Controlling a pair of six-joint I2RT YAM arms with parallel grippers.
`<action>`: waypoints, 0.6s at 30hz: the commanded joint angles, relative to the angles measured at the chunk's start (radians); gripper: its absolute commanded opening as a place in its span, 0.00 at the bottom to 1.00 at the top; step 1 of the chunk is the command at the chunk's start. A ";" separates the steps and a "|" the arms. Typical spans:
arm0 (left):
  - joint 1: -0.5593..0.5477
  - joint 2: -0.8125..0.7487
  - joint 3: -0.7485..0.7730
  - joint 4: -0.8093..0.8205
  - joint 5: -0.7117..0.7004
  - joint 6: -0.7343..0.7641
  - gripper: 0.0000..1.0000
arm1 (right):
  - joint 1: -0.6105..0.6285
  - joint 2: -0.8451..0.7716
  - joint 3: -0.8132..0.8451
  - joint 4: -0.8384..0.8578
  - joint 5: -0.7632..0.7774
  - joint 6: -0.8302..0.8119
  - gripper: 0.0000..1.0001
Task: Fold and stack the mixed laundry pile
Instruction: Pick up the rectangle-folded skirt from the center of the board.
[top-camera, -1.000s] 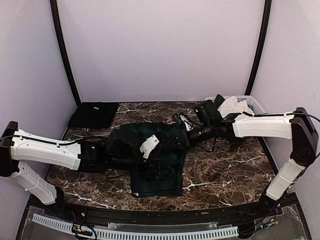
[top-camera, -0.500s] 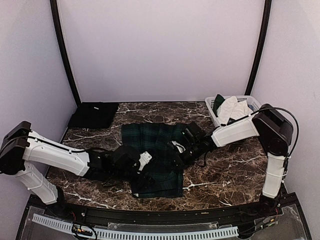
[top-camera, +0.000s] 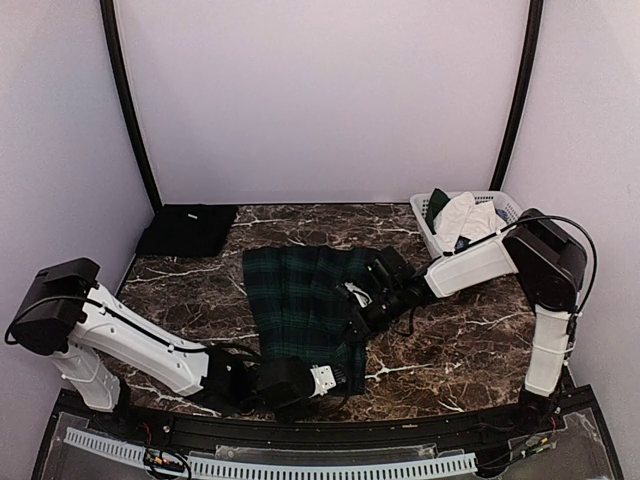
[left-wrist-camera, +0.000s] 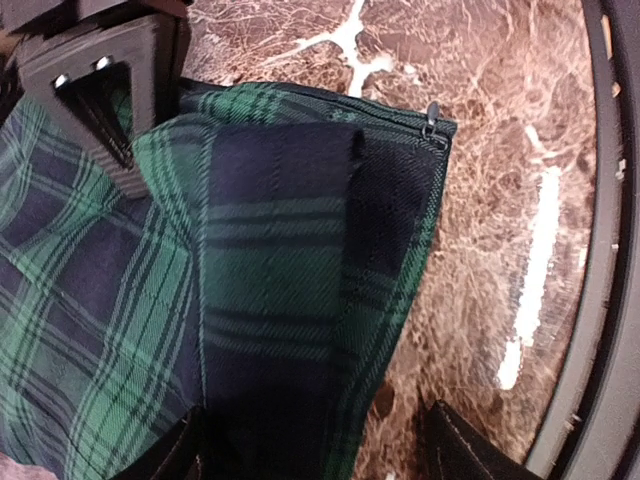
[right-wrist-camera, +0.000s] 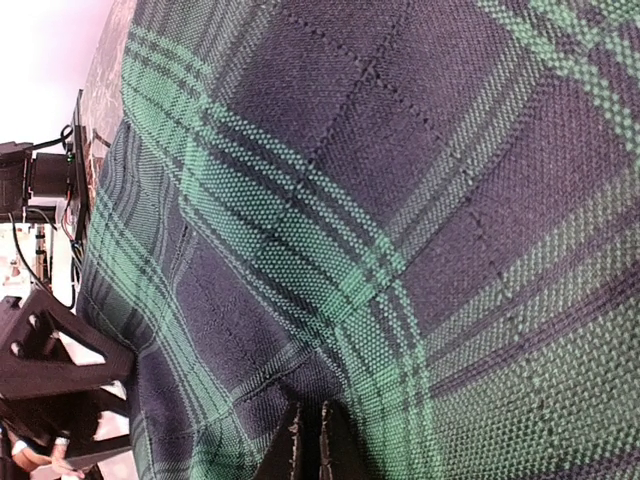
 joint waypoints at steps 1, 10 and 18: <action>-0.051 0.077 0.043 -0.027 -0.194 0.128 0.68 | 0.004 0.032 -0.036 -0.040 0.021 -0.014 0.06; -0.084 0.140 0.035 0.078 -0.420 0.262 0.33 | 0.004 0.034 -0.040 -0.042 0.008 -0.020 0.04; -0.094 0.047 0.000 0.159 -0.440 0.361 0.05 | 0.012 -0.006 -0.035 -0.066 -0.008 -0.029 0.05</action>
